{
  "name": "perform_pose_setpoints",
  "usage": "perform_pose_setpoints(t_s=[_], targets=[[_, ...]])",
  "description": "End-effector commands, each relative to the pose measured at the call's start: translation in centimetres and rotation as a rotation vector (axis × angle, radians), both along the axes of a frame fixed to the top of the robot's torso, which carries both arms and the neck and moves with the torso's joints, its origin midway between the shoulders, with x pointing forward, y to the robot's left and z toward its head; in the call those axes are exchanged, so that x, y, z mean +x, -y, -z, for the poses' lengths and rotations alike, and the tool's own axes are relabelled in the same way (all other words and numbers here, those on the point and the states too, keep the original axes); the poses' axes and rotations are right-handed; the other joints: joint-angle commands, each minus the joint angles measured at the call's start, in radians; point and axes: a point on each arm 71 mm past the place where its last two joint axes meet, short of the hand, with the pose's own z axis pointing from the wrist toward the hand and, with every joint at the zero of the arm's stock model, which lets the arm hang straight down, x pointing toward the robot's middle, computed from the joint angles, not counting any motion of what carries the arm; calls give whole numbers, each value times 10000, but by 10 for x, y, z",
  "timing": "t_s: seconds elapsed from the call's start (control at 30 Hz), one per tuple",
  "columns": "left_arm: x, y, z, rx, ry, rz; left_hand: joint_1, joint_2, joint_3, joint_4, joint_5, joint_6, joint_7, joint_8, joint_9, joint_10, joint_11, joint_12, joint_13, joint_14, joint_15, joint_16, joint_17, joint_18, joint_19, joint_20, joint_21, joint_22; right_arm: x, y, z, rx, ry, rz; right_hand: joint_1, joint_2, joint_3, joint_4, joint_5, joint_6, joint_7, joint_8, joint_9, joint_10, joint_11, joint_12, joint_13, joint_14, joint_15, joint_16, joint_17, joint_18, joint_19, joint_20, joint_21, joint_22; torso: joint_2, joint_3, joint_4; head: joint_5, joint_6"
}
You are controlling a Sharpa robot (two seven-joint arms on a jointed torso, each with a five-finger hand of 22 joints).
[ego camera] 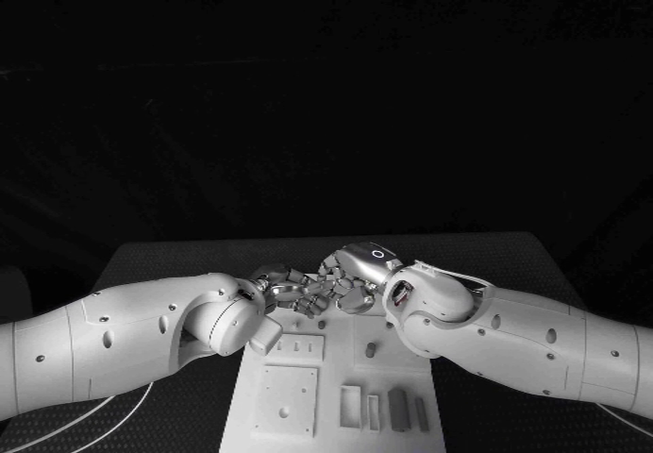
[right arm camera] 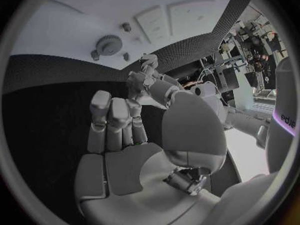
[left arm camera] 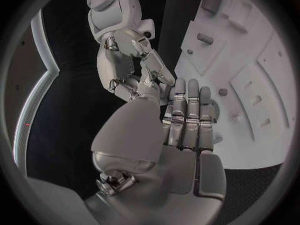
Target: Assemble the parts on the task board
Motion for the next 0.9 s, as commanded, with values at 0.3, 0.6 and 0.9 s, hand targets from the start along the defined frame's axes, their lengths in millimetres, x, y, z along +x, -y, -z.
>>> perform_pose_setpoints(t_s=[0.3,0.6,0.9], targets=[[0,3,-4,-208,112,225,357,-138,330,-13,28,279,0,111,29,208,-105,26,82,-38,-12,28,3,151,-95,25,24,152,0,1,5,-285,-164,-44,-81,-3,33,-35,40,560,468,105,309,43,6,54,-6,63,-2,19,-9,302,42,3,32,117,0,-4,4,-16,-6],[0,4,-4,-171,56,193,398,-342,488,-9,1284,407,-3,132,13,334,-134,37,188,-50,-3,34,17,111,-156,33,24,149,-1,-1,5,-307,-193,-145,-83,3,36,-43,41,565,466,103,309,45,5,53,-6,69,-3,26,-1,302,44,4,32,116,2,-3,-8,-10,-29],[-1,4,-1,50,-310,161,-1011,-1098,165,19,2136,229,121,10,-40,187,-15,-68,230,-90,41,4,10,95,-165,61,38,143,-1,-2,5,-309,-181,-160,-85,6,36,-51,42,569,465,103,309,47,4,53,-7,67,-4,21,-6,302,45,5,32,115,4,-2,-2,-23,-41]])
